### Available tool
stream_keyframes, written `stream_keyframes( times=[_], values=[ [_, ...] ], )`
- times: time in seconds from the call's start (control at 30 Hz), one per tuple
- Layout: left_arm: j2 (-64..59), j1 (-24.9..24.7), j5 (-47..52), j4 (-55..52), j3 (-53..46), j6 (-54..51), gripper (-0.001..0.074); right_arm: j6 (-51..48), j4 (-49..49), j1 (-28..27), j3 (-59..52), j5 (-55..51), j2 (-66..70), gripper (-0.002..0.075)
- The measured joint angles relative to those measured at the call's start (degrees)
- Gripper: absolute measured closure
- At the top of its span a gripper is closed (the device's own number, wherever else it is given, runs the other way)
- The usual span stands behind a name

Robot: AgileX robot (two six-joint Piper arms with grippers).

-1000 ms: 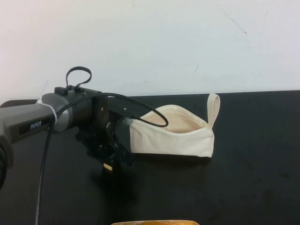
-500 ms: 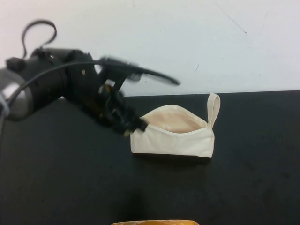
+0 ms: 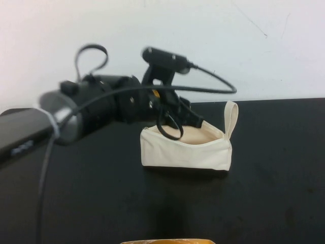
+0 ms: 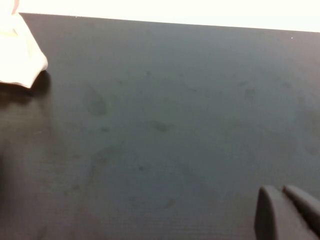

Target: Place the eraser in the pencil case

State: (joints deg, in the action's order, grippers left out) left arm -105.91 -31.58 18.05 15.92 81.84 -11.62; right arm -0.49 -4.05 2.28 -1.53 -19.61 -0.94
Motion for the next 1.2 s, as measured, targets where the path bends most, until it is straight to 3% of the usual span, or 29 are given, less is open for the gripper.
stream_keyframes(
  times=[0.2, 0.3, 0.37, 0.53, 0.63, 0.97, 1.2],
  values=[
    [-3.7, 0.0, -1.1, 1.8, 0.0, 0.1, 0.0265, 0.0, 0.0, 0.0, 0.0, 0.0, 0.0, 0.0727],
    [-3.2, 0.0, -0.9, 2.2, 0.0, 0.2, 0.0238, 0.0, 0.0, 0.0, 0.0, 0.0, 0.0, 0.0727],
    [-1.8, 0.0, 0.9, 2.2, 0.0, 0.0, 0.0281, 0.0, 0.0, 0.0, 0.0, 0.0, 0.0, 0.0727],
    [7.5, -0.4, 5.1, 2.0, -2.8, -6.1, 0.0603, 0.0, 0.0, 0.0, 0.0, 0.0, 0.0, 0.0727],
    [15.4, -0.6, 5.4, 2.8, -8.0, -8.2, 0.0694, 0.0, 0.0, 0.0, 0.0, 0.0, 0.0, 0.0727],
    [39.7, -0.7, 4.3, 5.5, -26.3, -9.0, 0.0726, 0.0, 0.0, 0.0, 0.0, 0.0, 0.0, 0.0727],
    [46.6, -0.7, 15.9, -2.1, -29.7, -8.3, 0.0728, 0.0, 0.0, 0.0, 0.0, 0.0, 0.0, 0.0727]
  ],
)
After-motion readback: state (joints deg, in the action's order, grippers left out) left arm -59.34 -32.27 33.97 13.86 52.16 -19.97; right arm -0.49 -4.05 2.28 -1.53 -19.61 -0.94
